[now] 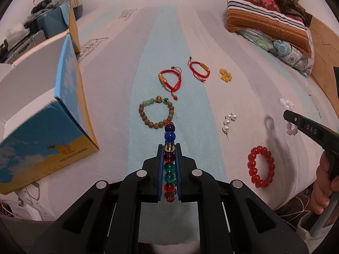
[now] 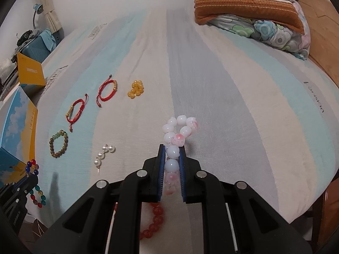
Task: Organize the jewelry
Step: 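Carry both held bracelets up and over into the white cardboard box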
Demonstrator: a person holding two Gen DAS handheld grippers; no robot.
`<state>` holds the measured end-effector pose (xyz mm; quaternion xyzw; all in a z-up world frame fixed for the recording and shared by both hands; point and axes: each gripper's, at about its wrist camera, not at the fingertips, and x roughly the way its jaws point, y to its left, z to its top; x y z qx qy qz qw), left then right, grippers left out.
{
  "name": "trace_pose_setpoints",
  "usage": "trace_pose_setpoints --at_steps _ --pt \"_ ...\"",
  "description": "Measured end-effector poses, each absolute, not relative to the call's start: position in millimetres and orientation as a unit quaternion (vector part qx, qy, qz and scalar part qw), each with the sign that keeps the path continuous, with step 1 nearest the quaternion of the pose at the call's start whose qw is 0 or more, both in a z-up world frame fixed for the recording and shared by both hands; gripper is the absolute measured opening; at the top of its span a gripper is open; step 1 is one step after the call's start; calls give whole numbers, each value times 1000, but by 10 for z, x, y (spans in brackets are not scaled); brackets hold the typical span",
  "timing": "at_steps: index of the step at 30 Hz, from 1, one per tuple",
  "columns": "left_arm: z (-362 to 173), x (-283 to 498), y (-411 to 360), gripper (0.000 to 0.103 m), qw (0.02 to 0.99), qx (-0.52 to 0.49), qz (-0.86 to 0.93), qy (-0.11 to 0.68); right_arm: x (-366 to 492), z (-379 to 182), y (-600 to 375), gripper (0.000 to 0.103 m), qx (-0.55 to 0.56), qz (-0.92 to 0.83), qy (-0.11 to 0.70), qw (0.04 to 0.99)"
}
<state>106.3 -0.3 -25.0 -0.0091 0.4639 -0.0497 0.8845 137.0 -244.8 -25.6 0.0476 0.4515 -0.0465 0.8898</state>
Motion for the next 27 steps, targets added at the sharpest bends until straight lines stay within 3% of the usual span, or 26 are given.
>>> trace_pose_setpoints --at_steps 27 --pt "710 1274 507 9 907 -15 -22 419 1661 388 -1835 12 31 9 435 900"
